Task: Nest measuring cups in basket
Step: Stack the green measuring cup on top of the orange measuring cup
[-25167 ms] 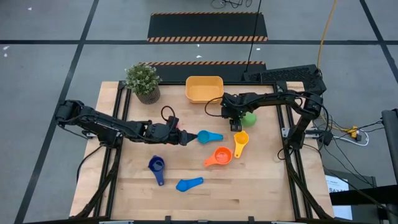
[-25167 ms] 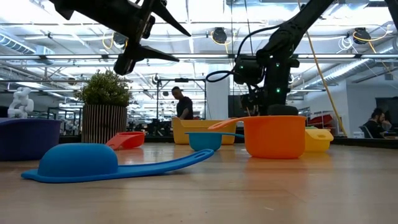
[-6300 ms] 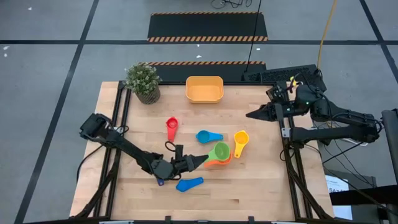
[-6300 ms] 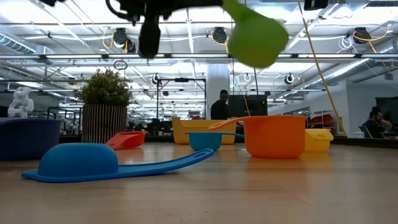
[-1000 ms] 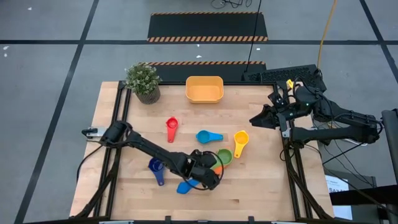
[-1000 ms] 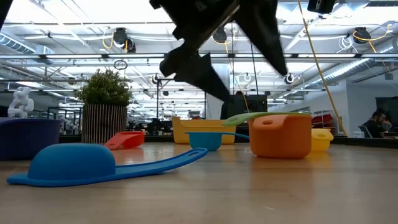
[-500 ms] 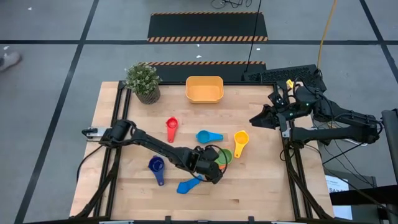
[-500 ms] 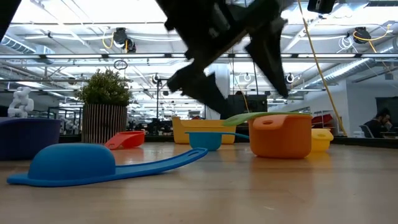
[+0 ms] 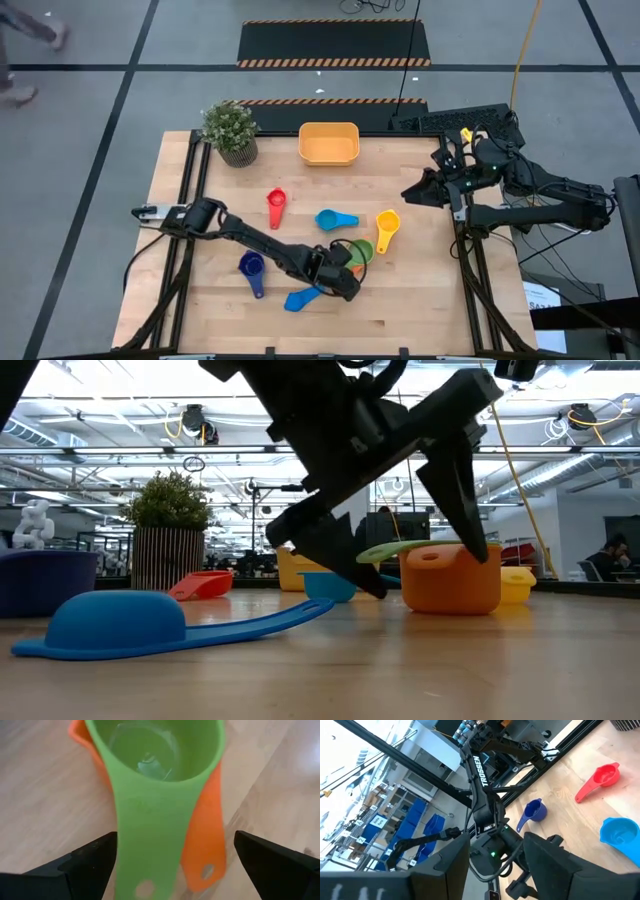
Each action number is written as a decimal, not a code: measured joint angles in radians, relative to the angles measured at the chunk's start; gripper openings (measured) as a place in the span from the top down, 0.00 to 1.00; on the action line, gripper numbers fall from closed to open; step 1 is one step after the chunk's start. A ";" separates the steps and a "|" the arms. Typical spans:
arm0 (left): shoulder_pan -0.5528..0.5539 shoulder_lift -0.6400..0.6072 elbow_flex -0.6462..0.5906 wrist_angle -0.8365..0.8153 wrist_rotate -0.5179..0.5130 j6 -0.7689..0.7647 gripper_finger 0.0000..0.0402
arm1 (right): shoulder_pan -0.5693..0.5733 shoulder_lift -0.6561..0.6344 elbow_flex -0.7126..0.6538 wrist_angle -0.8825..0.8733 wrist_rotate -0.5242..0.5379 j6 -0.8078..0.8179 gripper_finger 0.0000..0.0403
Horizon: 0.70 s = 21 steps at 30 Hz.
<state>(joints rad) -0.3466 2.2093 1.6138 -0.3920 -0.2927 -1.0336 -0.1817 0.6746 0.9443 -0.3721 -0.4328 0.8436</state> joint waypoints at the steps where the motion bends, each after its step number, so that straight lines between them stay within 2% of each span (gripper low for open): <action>1: -0.001 0.000 0.000 -0.009 -0.001 0.002 0.01 | 0.000 0.000 0.000 0.000 -0.008 0.000 0.55; 7: 0.000 0.000 0.000 -0.045 0.002 0.016 0.06 | 0.000 0.000 0.000 -0.002 -0.017 -0.009 0.55; 21: 0.019 0.000 0.000 -0.037 0.022 0.191 0.49 | 0.000 0.000 0.000 -0.003 -0.018 -0.011 0.55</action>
<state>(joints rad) -0.3277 2.2093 1.6138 -0.4288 -0.2706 -0.8430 -0.1814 0.6746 0.9443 -0.3756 -0.4507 0.8326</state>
